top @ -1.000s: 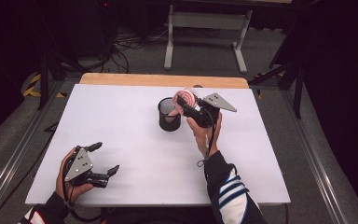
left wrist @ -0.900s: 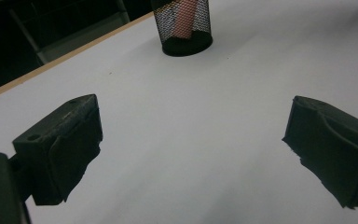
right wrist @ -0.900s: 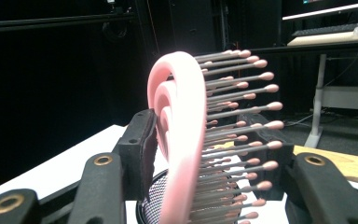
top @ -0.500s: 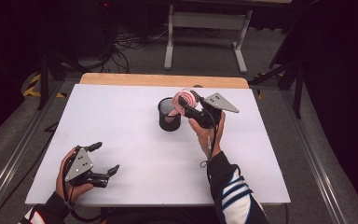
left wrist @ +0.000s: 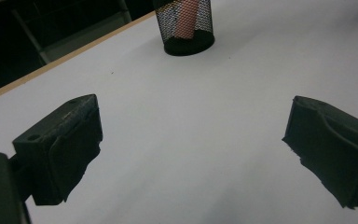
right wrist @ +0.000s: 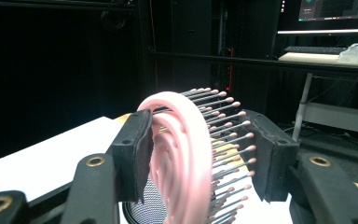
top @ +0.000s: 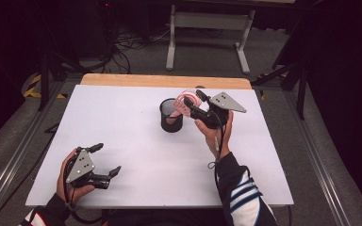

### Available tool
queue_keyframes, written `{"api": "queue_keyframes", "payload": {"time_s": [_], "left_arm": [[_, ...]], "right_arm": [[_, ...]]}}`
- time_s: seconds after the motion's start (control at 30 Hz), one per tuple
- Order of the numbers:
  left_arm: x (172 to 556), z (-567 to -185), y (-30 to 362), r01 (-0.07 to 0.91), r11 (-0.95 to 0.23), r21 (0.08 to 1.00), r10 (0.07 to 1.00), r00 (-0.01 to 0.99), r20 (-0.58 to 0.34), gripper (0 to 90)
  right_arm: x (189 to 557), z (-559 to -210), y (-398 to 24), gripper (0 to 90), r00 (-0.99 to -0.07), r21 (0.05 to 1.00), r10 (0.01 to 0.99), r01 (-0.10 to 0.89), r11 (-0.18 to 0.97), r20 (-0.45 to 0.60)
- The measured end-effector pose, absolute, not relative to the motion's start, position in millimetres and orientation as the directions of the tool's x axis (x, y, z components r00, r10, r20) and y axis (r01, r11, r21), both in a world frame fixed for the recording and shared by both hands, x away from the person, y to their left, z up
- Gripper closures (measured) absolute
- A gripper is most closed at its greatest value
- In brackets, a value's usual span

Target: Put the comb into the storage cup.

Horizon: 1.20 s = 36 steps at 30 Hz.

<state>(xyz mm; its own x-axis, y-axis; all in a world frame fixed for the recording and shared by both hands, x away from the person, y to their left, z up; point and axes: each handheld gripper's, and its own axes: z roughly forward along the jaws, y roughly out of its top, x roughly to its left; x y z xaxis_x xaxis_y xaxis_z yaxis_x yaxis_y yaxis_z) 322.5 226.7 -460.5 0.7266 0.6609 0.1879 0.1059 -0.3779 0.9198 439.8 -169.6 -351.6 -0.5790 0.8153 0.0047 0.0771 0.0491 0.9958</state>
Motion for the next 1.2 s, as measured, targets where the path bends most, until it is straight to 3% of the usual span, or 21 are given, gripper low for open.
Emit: {"api": "queue_keyframes", "payload": {"time_s": [1.2], "left_arm": [[323.6, -460.2, 228.1, 0.111, -0.378, 0.919, 0.669, 0.719, 0.188, 5.3]], "right_arm": [[429.2, -331.1, -180.3, 41.8, -0.58, 0.995, 0.812, 0.032, 0.09, -0.055]]}}
